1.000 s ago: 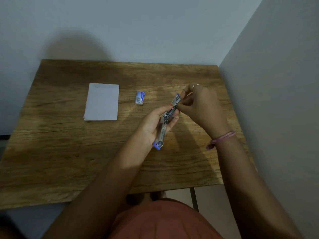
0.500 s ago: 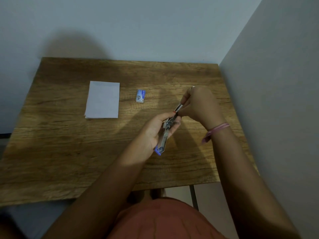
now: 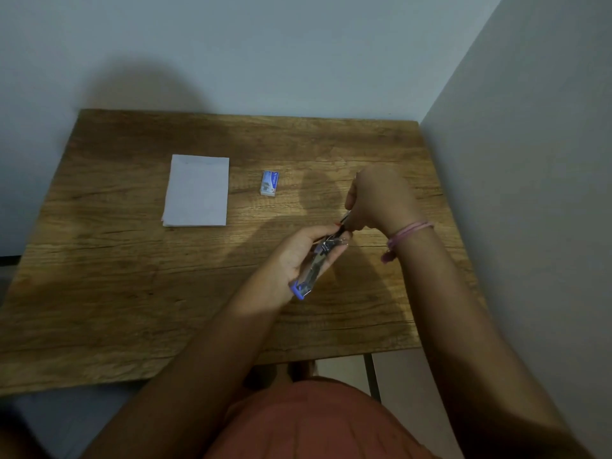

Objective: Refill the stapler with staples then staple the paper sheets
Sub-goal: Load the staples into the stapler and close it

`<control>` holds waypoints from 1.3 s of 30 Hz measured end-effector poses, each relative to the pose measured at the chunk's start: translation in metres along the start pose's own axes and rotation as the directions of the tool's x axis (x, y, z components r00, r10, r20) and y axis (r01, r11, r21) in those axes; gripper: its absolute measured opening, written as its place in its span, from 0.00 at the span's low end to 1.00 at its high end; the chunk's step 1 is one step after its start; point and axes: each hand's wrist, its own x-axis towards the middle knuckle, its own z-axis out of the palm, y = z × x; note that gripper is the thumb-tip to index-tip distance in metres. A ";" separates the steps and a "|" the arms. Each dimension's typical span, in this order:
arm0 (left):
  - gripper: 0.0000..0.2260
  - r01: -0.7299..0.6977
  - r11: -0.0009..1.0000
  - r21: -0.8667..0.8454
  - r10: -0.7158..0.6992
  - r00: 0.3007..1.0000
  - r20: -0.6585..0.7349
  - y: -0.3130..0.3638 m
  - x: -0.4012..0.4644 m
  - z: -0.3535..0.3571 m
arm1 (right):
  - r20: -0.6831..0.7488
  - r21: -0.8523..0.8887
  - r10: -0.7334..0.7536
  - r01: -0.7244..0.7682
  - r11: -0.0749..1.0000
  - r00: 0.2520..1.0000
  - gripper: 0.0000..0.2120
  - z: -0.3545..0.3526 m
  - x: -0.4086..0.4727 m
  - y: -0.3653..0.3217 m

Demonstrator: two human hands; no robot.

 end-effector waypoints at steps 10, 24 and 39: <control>0.08 0.005 0.995 -0.096 0.004 0.996 0.085 0.007 0.004 -0.007 | 0.014 0.633 -0.060 0.037 0.773 0.998 0.11 0.006 0.000 0.041; 0.09 0.000 0.981 -0.196 0.016 0.997 0.082 0.016 0.002 -0.005 | -0.428 0.101 -0.561 0.655 0.749 0.708 0.18 0.038 -0.006 0.062; 0.10 -0.003 0.979 -0.205 0.022 0.996 0.092 0.018 0.001 -0.009 | -0.373 -0.076 -0.674 0.704 0.707 0.637 0.15 0.034 0.004 0.062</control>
